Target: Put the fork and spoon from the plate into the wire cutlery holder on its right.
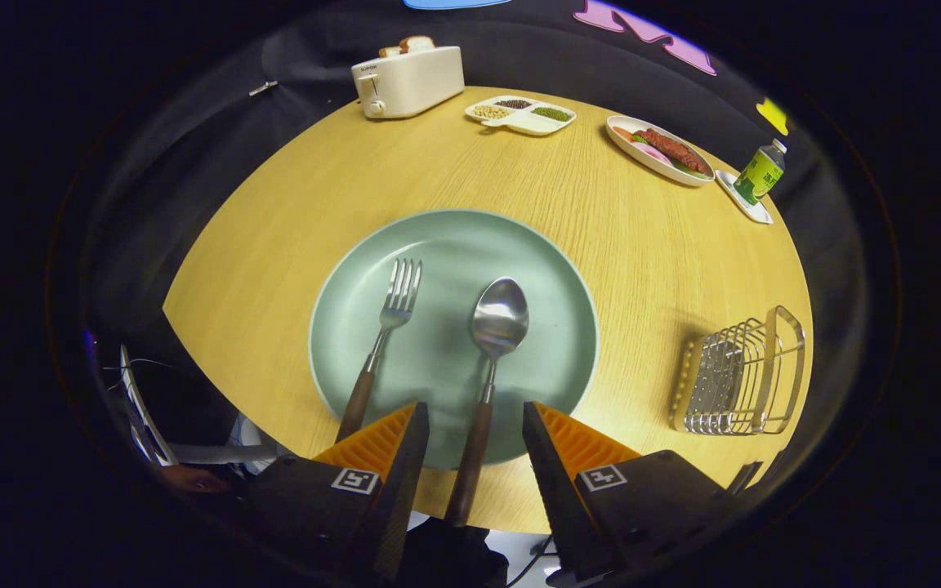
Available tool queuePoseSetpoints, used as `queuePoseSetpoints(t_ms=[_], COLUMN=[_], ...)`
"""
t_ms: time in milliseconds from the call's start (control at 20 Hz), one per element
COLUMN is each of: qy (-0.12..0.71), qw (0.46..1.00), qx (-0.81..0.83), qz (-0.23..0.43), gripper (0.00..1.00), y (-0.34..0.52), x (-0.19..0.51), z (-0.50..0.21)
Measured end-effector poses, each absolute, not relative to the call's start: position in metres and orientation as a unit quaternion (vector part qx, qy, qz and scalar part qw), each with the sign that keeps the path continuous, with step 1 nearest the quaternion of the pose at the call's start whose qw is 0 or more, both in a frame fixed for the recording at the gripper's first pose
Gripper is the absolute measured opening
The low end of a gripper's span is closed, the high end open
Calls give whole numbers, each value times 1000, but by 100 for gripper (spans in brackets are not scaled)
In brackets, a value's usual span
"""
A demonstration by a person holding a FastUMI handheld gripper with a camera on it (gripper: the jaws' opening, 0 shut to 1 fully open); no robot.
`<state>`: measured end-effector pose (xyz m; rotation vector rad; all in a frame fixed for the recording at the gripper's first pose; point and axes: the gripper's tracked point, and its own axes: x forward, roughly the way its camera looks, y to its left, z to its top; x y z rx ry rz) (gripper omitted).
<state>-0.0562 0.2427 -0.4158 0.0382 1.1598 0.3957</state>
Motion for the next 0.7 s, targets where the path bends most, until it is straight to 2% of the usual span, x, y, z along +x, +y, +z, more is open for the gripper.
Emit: queuePoseSetpoints(t_ms=[50, 200, 250, 300, 400, 700], qy=[549, 569, 571, 573, 566, 536], qw=[817, 808, 809, 808, 813, 829], qx=[14, 15, 14, 14, 14, 54], qz=[177, 151, 138, 137, 137, 151], gripper=[70, 25, 21, 14, 10, 10], y=[243, 241, 238, 236, 233, 215], x=[-54, -55, -51, -50, -46, -39], z=[-421, -434, -436, -434, -429, -382])
